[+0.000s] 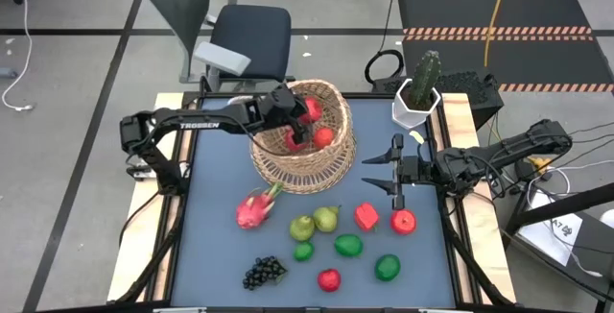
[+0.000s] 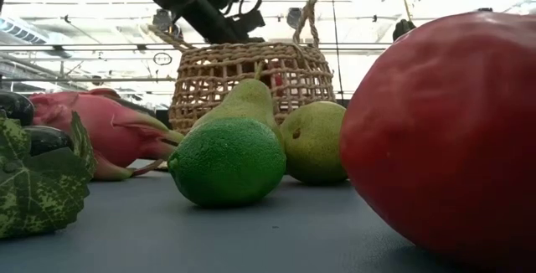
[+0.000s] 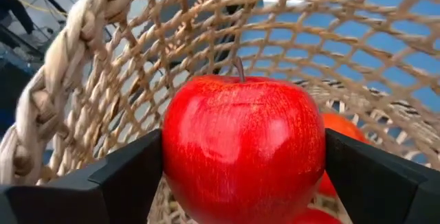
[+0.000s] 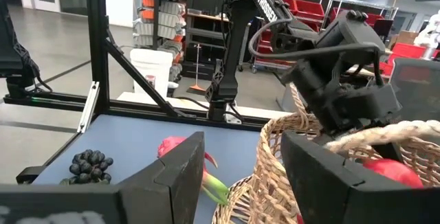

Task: Build produce basket
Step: Put the apple into the basket

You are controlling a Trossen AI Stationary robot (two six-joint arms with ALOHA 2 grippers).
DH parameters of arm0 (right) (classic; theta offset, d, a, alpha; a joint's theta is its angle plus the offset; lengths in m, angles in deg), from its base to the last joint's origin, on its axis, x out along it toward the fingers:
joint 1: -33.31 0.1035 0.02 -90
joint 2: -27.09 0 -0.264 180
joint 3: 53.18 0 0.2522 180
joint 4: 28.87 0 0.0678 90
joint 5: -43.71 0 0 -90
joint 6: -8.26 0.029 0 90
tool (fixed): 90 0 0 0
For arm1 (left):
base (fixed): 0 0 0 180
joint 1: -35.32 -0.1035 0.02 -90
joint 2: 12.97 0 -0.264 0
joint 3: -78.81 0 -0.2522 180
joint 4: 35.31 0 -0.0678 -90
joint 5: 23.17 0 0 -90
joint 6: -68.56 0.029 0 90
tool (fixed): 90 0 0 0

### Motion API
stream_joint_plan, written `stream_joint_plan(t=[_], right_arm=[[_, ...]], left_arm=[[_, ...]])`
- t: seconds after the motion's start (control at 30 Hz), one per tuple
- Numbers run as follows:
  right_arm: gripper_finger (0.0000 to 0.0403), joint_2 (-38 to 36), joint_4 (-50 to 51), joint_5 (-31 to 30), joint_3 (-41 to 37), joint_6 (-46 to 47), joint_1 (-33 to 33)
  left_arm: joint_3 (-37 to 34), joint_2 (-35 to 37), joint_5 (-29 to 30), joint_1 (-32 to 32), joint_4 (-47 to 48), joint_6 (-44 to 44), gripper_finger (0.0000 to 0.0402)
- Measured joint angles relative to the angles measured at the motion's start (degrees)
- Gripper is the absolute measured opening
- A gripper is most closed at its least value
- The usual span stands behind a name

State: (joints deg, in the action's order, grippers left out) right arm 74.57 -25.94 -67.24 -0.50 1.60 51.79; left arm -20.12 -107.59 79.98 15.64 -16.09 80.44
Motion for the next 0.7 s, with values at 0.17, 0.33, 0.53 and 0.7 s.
stream_joint_plan(t=[0.17, 0.33, 0.53, 0.7], right_arm=[[0.0187, 0.0, 0.0, 0.0, 0.0, 0.0, 0.0], [0.0187, 0.0, 0.4, 0.0, 0.0, 0.0, 0.0], [0.0187, 0.0, 0.9, 0.0, 0.0, 0.0, 0.0], [0.0187, 0.0, 1.0, 0.0, 0.0, 0.0, 0.0]], left_arm=[[0.0, -0.8, 0.0, 0.0, -1.1, -0.7, 0.0367], [-0.1, -0.1, -0.3, 1.6, -0.4, 3.4, 0.0367], [0.0, 2.8, 0.0, 5.6, -2.2, 11.4, 0.0367], [0.0, 3.6, -1.3, 6.5, -1.8, 11.6, 0.0367]])
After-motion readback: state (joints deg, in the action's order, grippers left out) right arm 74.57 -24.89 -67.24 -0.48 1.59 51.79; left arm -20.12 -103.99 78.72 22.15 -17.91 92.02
